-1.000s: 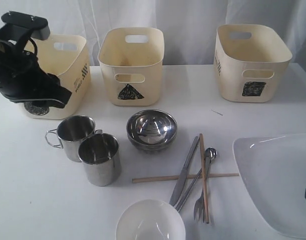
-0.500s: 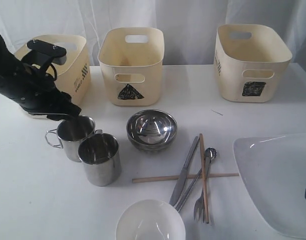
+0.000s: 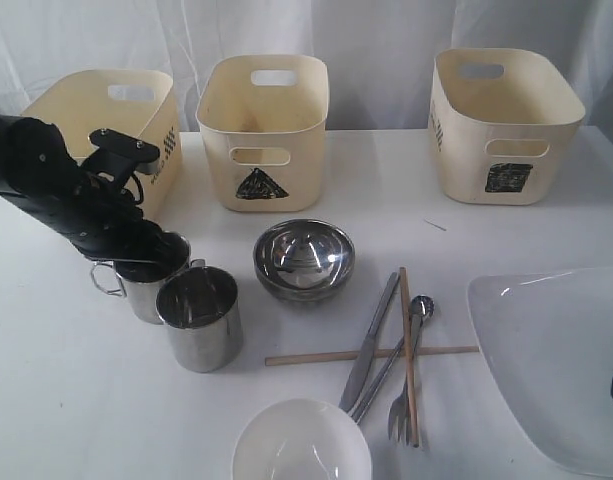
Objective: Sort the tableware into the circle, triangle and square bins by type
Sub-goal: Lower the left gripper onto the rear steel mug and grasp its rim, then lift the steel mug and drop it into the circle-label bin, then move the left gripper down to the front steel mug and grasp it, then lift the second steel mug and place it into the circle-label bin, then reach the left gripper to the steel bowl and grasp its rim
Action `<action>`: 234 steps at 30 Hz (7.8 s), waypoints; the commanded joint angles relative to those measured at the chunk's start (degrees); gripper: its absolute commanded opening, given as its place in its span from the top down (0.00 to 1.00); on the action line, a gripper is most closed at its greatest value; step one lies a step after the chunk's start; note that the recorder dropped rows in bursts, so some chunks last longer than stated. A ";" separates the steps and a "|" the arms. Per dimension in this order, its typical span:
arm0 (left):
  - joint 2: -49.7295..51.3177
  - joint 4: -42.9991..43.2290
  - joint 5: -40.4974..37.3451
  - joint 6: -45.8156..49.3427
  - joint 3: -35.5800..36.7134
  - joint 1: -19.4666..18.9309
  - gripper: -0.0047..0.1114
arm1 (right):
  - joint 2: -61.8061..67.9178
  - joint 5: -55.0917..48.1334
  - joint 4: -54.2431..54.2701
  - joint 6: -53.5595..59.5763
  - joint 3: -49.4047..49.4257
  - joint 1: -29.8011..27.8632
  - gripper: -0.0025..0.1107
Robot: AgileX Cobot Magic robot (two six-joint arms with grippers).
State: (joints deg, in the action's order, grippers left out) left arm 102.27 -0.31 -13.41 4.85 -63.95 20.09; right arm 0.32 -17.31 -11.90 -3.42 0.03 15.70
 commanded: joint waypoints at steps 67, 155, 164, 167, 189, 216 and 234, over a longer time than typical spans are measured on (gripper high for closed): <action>5.72 10.86 -0.69 -14.01 -27.70 -14.73 0.69 | -0.32 0.66 -0.10 -0.24 -0.03 0.26 0.98; -14.04 40.14 -10.59 -22.36 -11.38 8.54 0.96 | -0.32 0.66 -0.10 -0.24 -0.03 0.26 0.98; -0.36 44.47 6.28 -39.52 -28.39 -14.47 0.96 | -0.32 0.66 -0.10 -0.24 -0.03 0.26 0.98; 5.82 44.25 12.98 -40.05 -29.50 -16.58 0.96 | -0.32 0.66 -0.10 -0.24 -0.03 0.26 0.98; 16.41 44.04 20.35 -41.96 -30.11 -16.58 0.60 | -0.32 0.66 -0.10 -0.24 -0.03 0.26 0.98; -2.42 25.83 -11.93 -22.72 -29.76 8.57 0.57 | -0.32 0.66 -0.10 -0.24 -0.03 0.26 0.98; 3.62 3.90 -17.03 -16.62 -23.63 13.35 0.57 | -0.32 0.66 -0.10 -0.24 -0.03 0.26 0.98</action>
State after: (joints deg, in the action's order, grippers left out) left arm 105.53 6.54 -31.55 -11.87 -90.61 33.28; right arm 0.32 -17.20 -11.90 -3.62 0.03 15.70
